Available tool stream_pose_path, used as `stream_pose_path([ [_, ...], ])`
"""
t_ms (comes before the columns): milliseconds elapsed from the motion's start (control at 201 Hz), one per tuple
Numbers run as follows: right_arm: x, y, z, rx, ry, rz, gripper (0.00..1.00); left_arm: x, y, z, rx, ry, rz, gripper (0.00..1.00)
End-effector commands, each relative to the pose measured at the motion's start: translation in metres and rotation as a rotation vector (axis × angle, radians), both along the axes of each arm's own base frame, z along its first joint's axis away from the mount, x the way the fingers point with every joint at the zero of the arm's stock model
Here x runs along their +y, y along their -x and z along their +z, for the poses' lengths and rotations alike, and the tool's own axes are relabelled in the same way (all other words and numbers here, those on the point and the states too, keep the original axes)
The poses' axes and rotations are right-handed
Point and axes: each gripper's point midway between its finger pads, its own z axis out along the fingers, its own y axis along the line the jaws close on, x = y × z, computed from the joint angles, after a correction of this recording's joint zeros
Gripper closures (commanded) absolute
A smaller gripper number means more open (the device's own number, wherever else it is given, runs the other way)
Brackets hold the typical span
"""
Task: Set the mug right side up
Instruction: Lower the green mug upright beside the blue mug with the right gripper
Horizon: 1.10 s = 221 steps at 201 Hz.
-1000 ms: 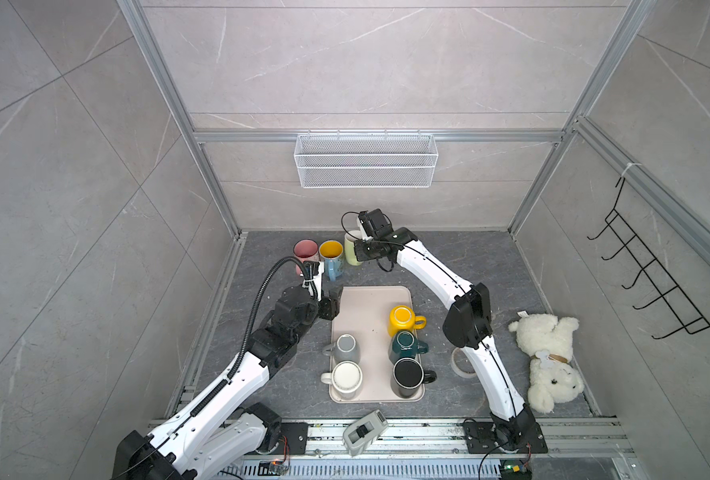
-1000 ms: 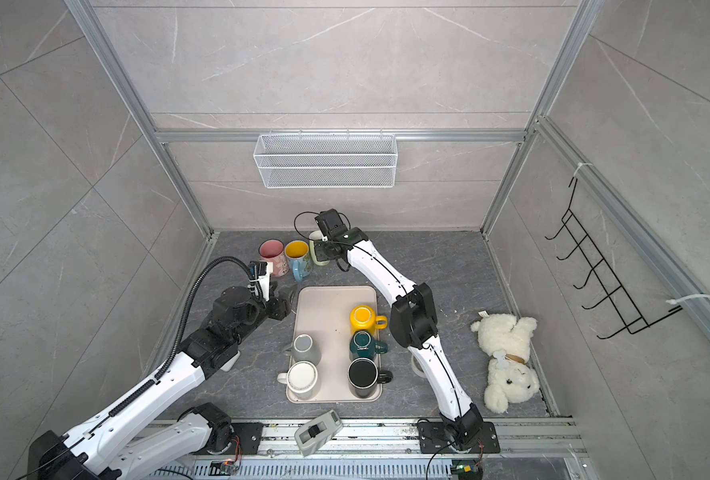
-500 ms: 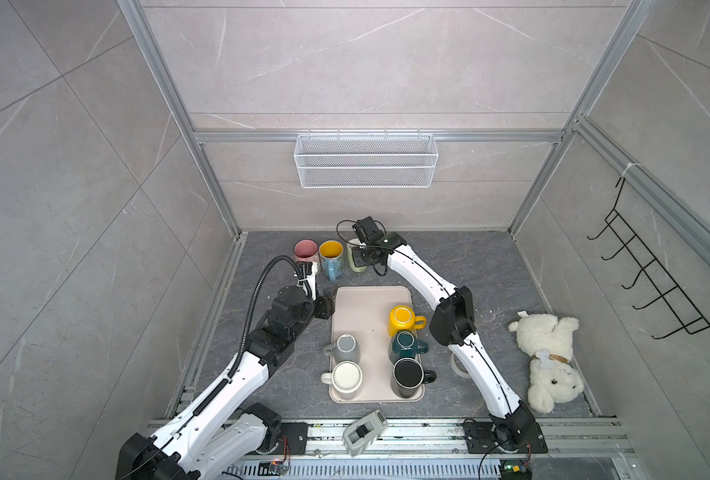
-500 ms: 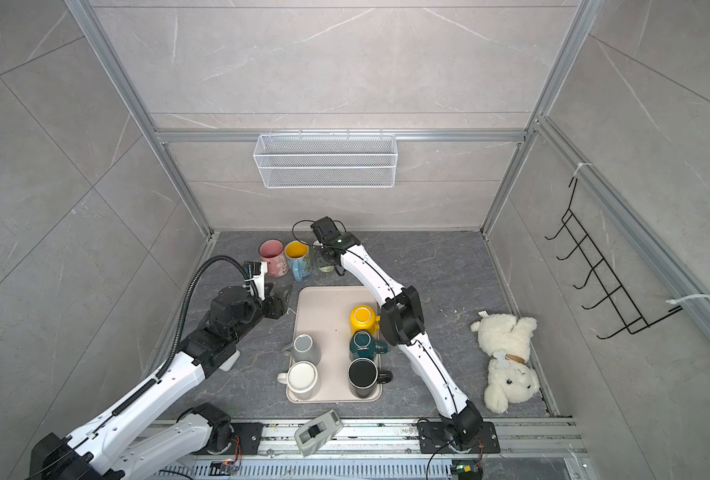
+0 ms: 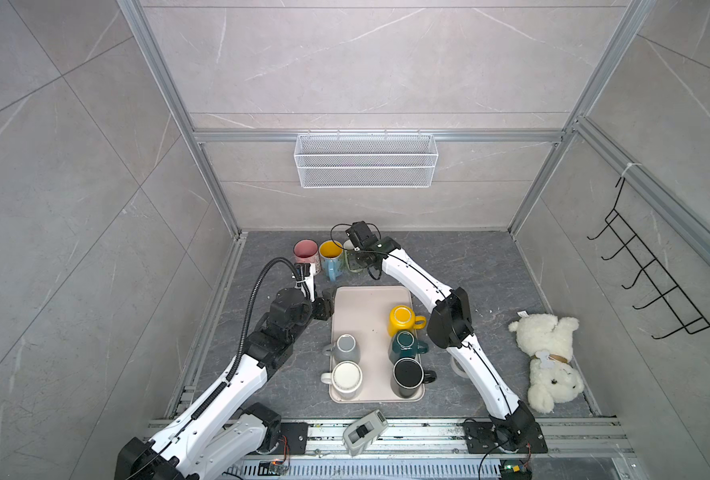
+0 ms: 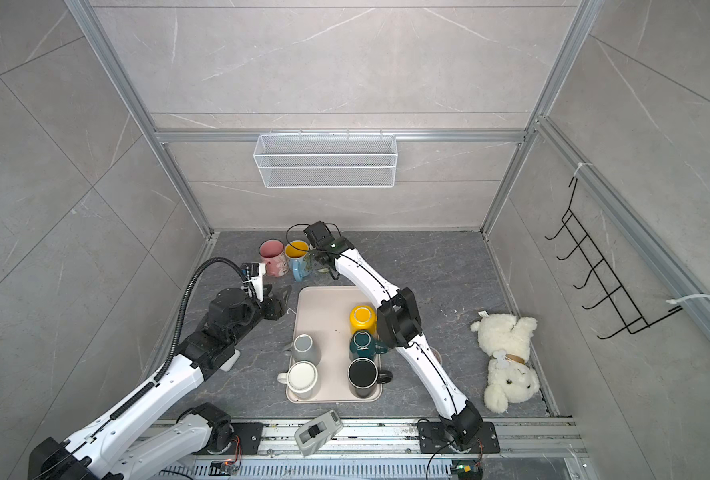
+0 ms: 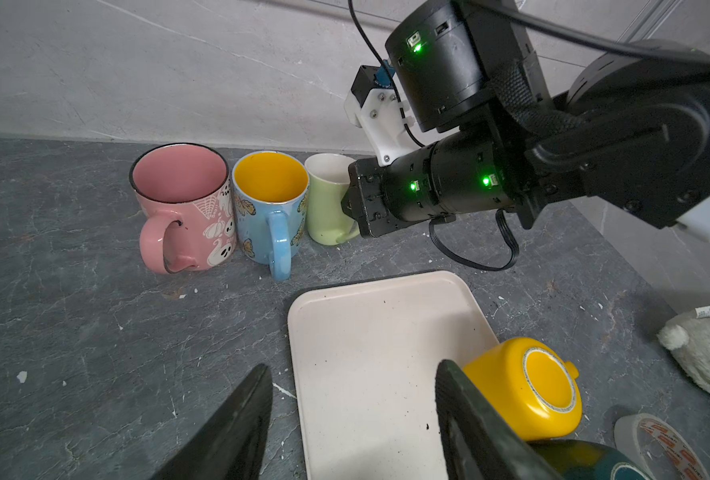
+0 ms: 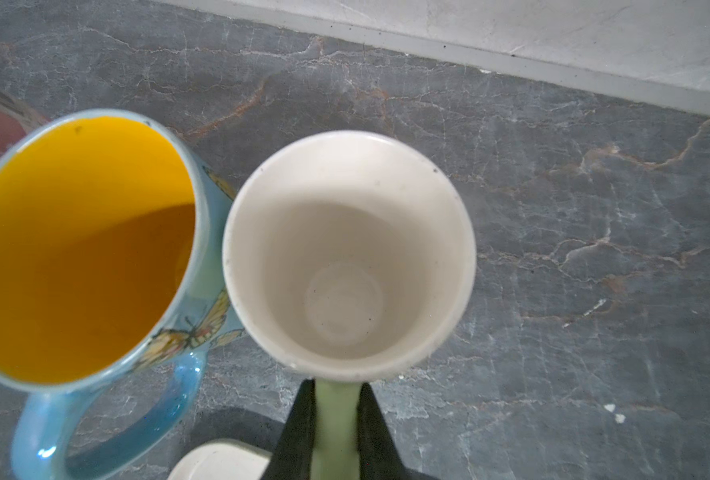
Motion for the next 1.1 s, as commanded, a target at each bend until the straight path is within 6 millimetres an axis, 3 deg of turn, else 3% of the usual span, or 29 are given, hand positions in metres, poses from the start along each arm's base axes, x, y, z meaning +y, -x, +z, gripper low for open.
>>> stream_pose_path([
  [0,0.001,0.003,0.017,-0.02,-0.025,-0.032,1.0,0.0,0.0,0.014,-0.041,0.045,0.0,0.35],
  [129,0.0,0.006,0.022,-0.026,-0.014,-0.04,0.99,0.002,0.003,0.015,-0.043,0.044,0.0,0.35],
  [149,-0.002,0.01,0.011,-0.006,0.007,-0.04,0.99,0.002,0.003,0.015,-0.043,0.045,0.002,0.35],
  [259,-0.003,0.013,0.002,0.007,0.026,-0.045,0.97,0.003,0.005,0.016,-0.046,0.05,0.004,0.35],
  [274,-0.002,0.014,0.017,-0.012,0.01,-0.044,0.97,0.003,0.005,0.015,-0.044,0.051,0.004,0.35],
  [493,-0.002,0.021,0.016,-0.012,0.023,-0.049,0.92,0.006,0.009,0.016,-0.045,0.056,0.007,0.35],
  [971,-0.001,0.031,0.015,0.0,0.005,-0.051,0.66,0.01,0.015,0.017,-0.043,0.067,0.013,0.35],
  [1095,0.0,0.034,0.021,-0.005,-0.002,-0.048,0.55,0.011,0.016,0.02,-0.05,0.07,0.014,0.35],
])
